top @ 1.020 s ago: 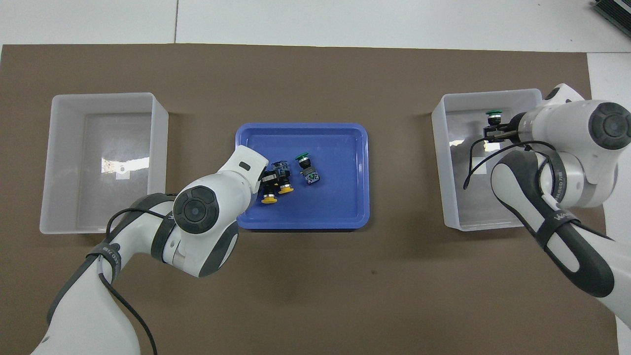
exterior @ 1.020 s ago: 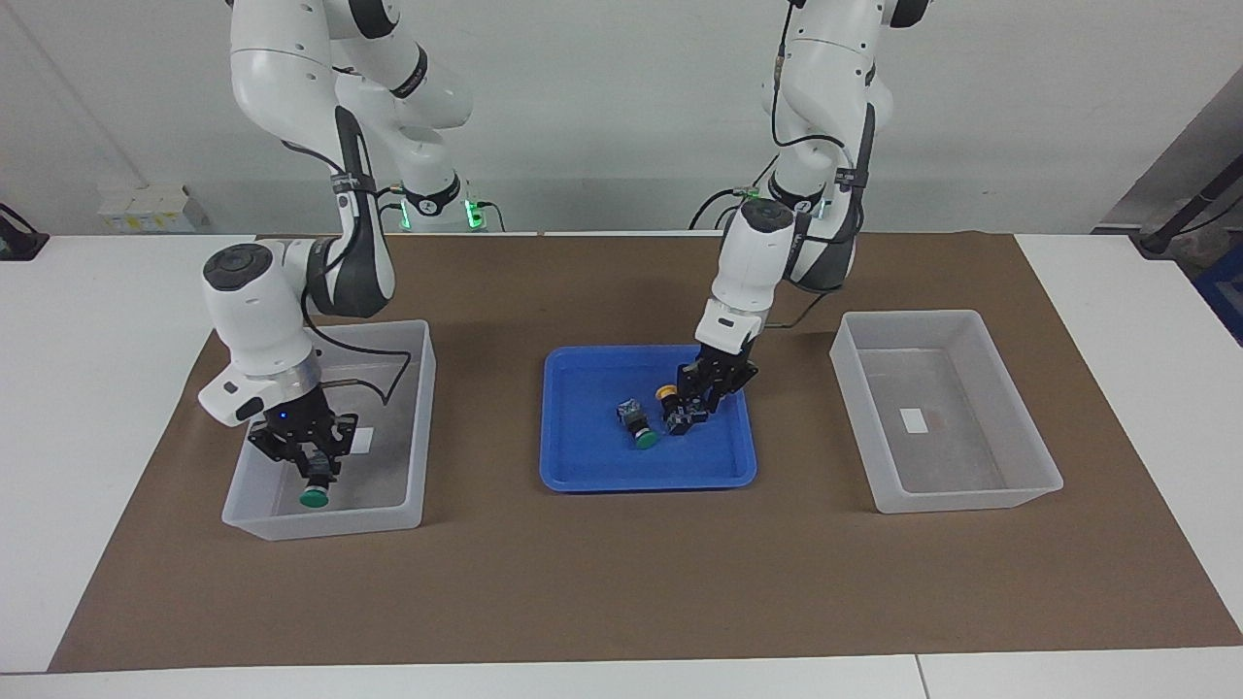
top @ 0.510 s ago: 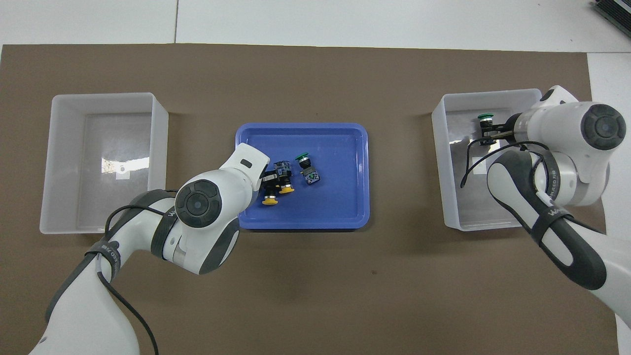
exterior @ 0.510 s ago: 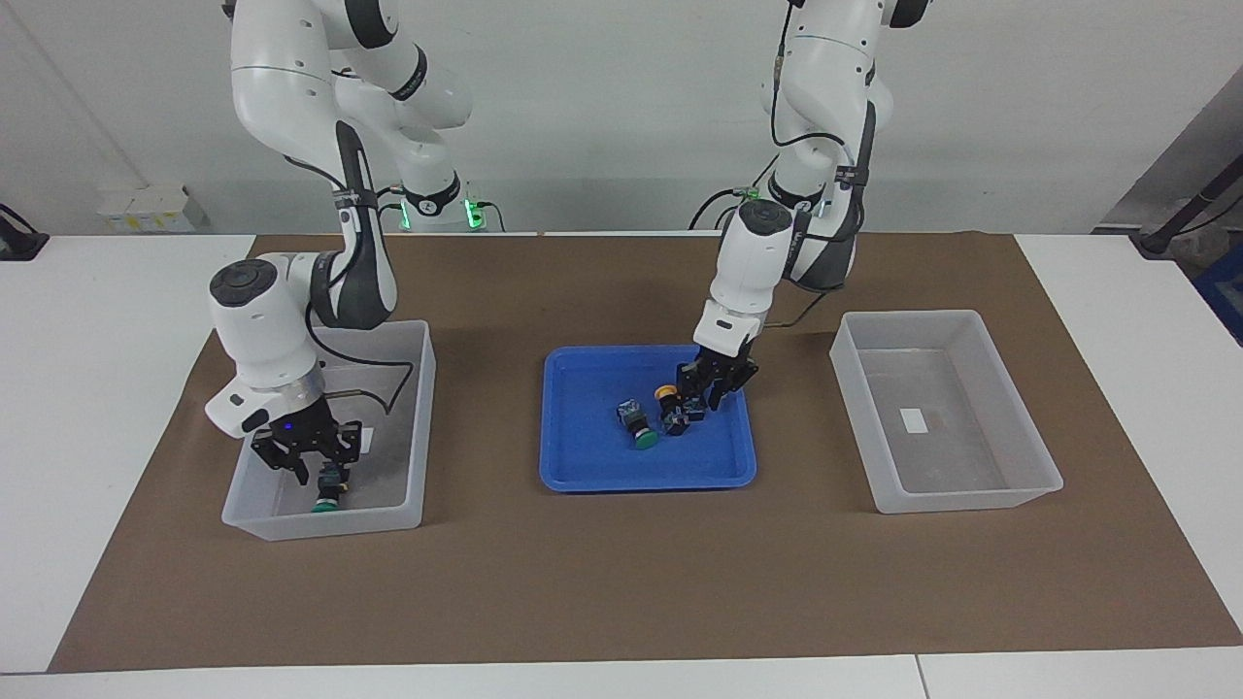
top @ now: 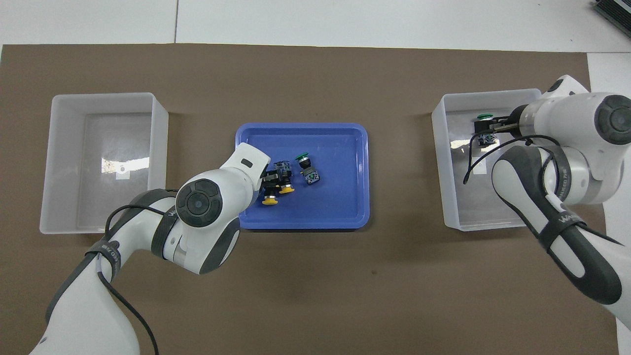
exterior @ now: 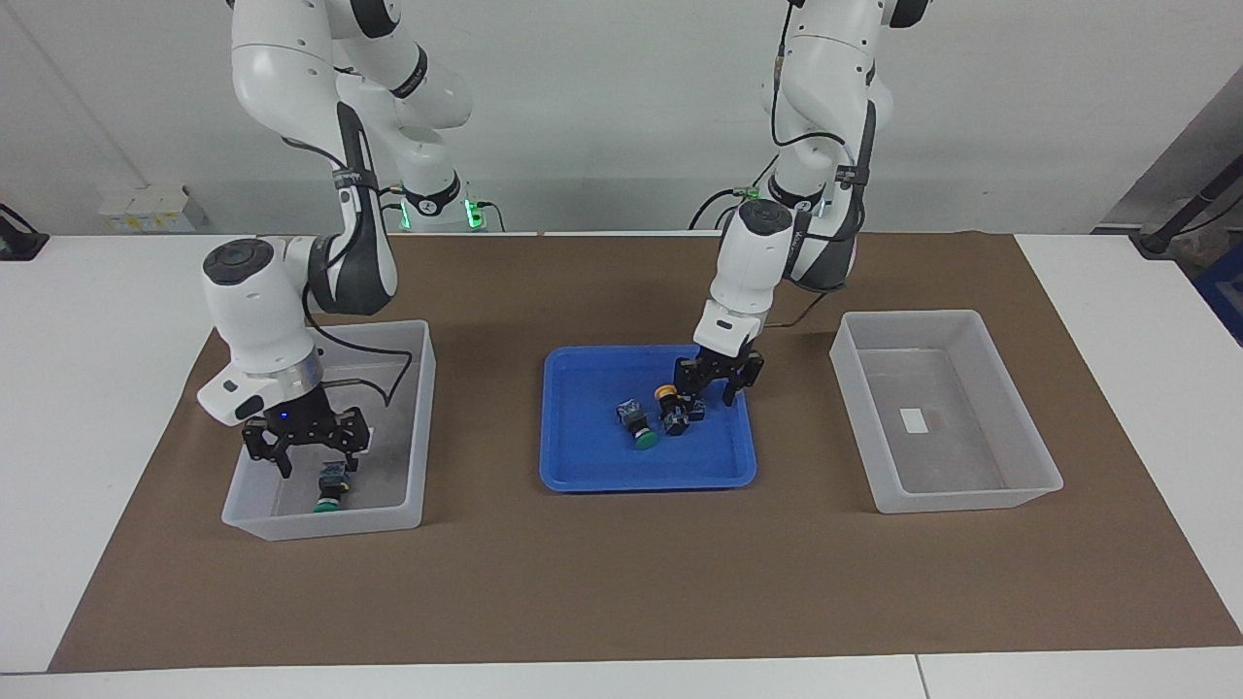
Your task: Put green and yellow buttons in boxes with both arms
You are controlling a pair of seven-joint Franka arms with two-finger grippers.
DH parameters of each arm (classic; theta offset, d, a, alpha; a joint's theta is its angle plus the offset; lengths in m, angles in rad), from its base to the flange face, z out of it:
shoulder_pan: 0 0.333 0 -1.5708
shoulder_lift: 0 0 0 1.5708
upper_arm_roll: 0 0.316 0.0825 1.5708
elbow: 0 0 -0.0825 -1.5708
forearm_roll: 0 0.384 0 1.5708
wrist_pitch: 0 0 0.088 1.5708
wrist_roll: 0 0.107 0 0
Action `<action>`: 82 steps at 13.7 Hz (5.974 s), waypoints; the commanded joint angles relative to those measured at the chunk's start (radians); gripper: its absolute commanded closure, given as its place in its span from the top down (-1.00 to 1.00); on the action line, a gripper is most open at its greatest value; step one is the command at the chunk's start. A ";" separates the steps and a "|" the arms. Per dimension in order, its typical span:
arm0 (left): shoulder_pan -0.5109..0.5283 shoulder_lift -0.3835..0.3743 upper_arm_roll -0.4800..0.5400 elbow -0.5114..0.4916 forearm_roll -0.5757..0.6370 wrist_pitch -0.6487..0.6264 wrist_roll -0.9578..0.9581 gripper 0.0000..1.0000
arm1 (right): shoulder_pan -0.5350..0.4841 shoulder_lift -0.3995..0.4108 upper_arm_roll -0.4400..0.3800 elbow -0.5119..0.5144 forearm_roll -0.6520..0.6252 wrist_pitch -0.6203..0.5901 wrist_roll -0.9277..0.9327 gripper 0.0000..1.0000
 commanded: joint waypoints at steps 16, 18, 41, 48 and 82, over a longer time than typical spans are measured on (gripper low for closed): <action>-0.054 -0.011 0.013 -0.045 -0.009 -0.023 0.005 -0.80 | 0.097 -0.160 0.273 -0.027 0.023 -0.200 0.319 1.00; -0.049 -0.011 0.013 -0.031 -0.009 -0.028 0.007 -1.00 | 0.134 -0.135 0.273 -0.028 0.023 -0.163 0.321 1.00; 0.490 -0.197 0.022 0.155 -0.012 -0.533 0.717 -1.00 | 0.370 0.175 0.265 -0.024 -0.312 0.222 0.539 0.57; 0.520 -0.201 0.022 -0.040 -0.012 -0.234 0.717 -1.00 | 0.355 0.160 0.264 -0.024 -0.326 0.198 0.540 -1.00; 0.054 -0.039 0.014 0.163 -0.078 -0.134 -0.163 0.24 | -0.233 0.017 0.268 -0.104 -0.102 0.092 0.186 -1.00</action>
